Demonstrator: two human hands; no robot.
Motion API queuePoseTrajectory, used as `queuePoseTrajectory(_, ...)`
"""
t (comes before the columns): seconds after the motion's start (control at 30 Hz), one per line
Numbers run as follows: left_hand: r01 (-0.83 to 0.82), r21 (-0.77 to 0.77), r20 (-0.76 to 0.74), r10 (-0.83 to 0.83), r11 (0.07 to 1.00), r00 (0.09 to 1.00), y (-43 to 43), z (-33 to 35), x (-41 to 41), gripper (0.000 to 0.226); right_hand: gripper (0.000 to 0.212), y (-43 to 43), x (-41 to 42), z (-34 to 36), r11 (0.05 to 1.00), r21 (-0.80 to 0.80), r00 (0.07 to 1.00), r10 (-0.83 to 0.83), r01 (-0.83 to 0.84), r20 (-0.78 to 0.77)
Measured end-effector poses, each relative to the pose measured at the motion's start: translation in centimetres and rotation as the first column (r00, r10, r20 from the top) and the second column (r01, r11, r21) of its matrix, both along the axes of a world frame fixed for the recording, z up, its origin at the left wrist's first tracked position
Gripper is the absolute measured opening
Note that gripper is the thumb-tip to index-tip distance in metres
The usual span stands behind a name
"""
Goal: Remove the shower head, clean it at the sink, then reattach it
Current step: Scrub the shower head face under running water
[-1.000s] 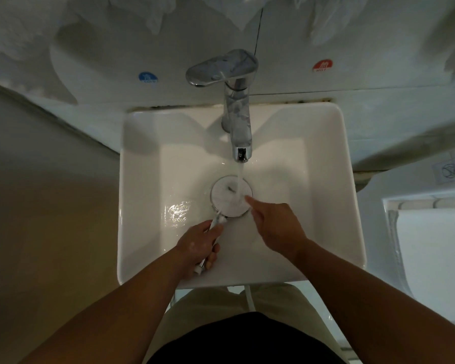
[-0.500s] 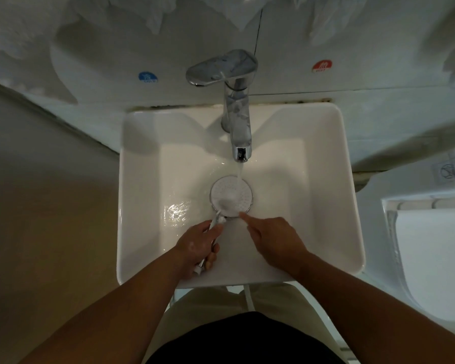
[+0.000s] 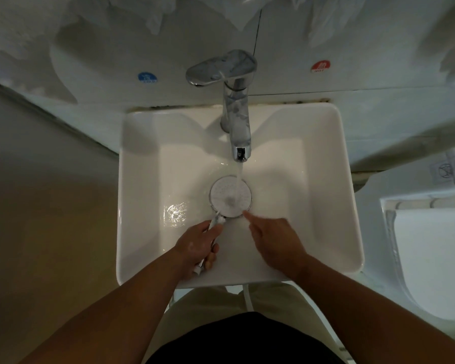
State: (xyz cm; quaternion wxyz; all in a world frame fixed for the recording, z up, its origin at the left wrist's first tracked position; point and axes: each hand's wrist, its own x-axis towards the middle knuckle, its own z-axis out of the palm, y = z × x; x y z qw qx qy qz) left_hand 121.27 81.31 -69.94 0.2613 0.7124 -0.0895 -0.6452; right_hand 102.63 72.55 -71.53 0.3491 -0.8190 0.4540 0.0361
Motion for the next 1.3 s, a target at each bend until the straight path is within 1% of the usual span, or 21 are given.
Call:
queuePoseTrajectory(0.07,-0.008,0.002,-0.006,0.008,1.000,1.000,0.0,0.0,0.0,0.032,0.045,1.5,-0.2,0.3,0.994,0.037,0.995,0.100,-0.099,-0.023)
queuePoseTrajectory(0.1,-0.013,0.004,-0.010,0.013,1.000,1.000,0.0,0.0,0.0,0.031,0.045,1.0,-0.4,0.2,0.997,0.028,0.997,0.075,-0.074,-0.035)
queuePoseTrajectory(0.17,-0.024,0.007,-0.024,0.024,1.000,0.999,0.0,0.0,-0.1,0.030,0.043,-1.3,-1.1,-0.4,0.998,-0.023,0.997,-0.067,0.066,-0.029)
queuePoseTrajectory(0.23,-0.034,0.010,-0.030,0.034,0.999,0.999,0.1,0.0,-0.1,0.029,0.042,-1.9,-1.1,-0.4,0.992,-0.048,0.993,-0.117,0.116,-0.022)
queuePoseTrajectory(0.3,-0.033,0.010,-0.031,0.033,0.999,0.999,0.1,-0.1,0.0,0.029,0.043,-0.1,-0.6,0.1,0.999,0.016,0.998,-0.050,0.050,-0.028)
queuePoseTrajectory(0.33,-0.030,0.008,-0.029,0.030,1.000,0.999,0.1,-0.2,0.0,0.030,0.044,0.9,-0.5,0.5,0.998,0.061,0.999,0.032,-0.030,-0.039)
queuePoseTrajectory(0.37,-0.030,0.007,-0.025,0.031,1.000,0.999,0.1,-0.2,0.0,0.030,0.045,1.3,-0.6,0.7,0.992,0.081,0.994,0.099,-0.095,-0.049)
queuePoseTrajectory(0.4,-0.034,0.006,-0.023,0.034,0.999,0.999,0.0,-0.2,0.0,0.031,0.045,0.9,-0.8,0.6,0.991,0.072,0.992,0.116,-0.112,-0.058)
queuePoseTrajectory(0.47,-0.041,0.007,-0.027,0.041,0.999,0.999,0.0,-0.2,-0.1,0.033,0.044,-1.4,-1.6,-0.1,1.000,-0.004,0.999,0.017,-0.017,-0.047)
queuePoseTrajectory(0.53,-0.040,0.009,-0.032,0.040,0.999,0.999,0.1,-0.2,0.0,0.035,0.043,-2.3,-2.0,-0.1,0.998,-0.031,0.998,-0.064,0.063,-0.028)
queuePoseTrajectory(0.6,-0.037,0.009,-0.040,0.037,0.999,0.998,0.1,-0.2,0.0,0.036,0.043,-0.8,-1.7,0.2,1.000,0.018,1.000,-0.006,0.006,-0.023)
queuePoseTrajectory(0.67,-0.039,0.010,-0.041,0.039,0.999,0.998,0.1,-0.2,0.1,0.037,0.044,0.8,-1.6,1.0,0.989,0.069,0.990,0.137,-0.133,-0.047)
queuePoseTrajectory(0.7,-0.044,0.013,-0.044,0.045,0.999,0.998,0.1,-0.2,0.0,0.037,0.044,0.7,-1.7,1.0,0.988,0.060,0.987,0.149,-0.145,-0.061)
queuePoseTrajectory(0.83,-0.047,0.013,-0.046,0.048,0.999,0.998,0.2,-0.4,0.0,0.031,0.043,-1.1,-2.9,0.7,1.000,-0.013,0.998,-0.009,0.009,-0.062)
queuePoseTrajectory(0.87,-0.037,0.010,-0.039,0.038,0.999,0.999,0.2,-0.4,0.0,0.031,0.043,-0.6,-2.7,1.0,1.000,0.007,0.997,0.006,-0.006,-0.073)
queuePoseTrajectory(0.93,-0.015,0.001,-0.027,0.015,1.000,1.000,0.1,-0.4,0.1,0.033,0.044,0.6,-2.3,1.6,0.992,0.069,0.986,0.115,-0.107,-0.123)
queuePoseTrajectory(1.0,-0.022,-0.002,-0.026,0.022,1.000,0.999,0.0,-0.3,0.1,0.034,0.043,0.8,-2.4,1.7,0.986,0.052,0.971,0.167,-0.161,-0.168)
queuePoseTrajectory(1.1,-0.061,0.009,-0.042,0.062,0.998,0.997,0.0,-0.3,0.2,0.032,0.041,0.4,-3.0,1.6,0.995,0.009,0.983,0.100,-0.100,-0.153)
queuePoseTrajectory(1.2,-0.072,0.015,-0.050,0.072,0.997,0.996,0.1,-0.3,0.1,0.030,0.041,-0.2,-3.2,1.9,0.997,-0.036,0.998,-0.067,0.067,0.005)
queuePoseTrajectory(1.23,-0.074,0.016,-0.054,0.075,0.997,0.996,0.1,-0.3,0.1,0.029,0.042,-0.4,-3.1,2.0,0.994,-0.050,0.995,-0.096,0.097,0.028)
queuePoseTrajectory(1.3,-0.083,0.018,-0.064,0.084,0.996,0.994,0.2,-0.4,0.2,0.030,0.042,-0.1,-2.2,2.2,0.999,-0.016,0.999,-0.051,0.051,-0.011)
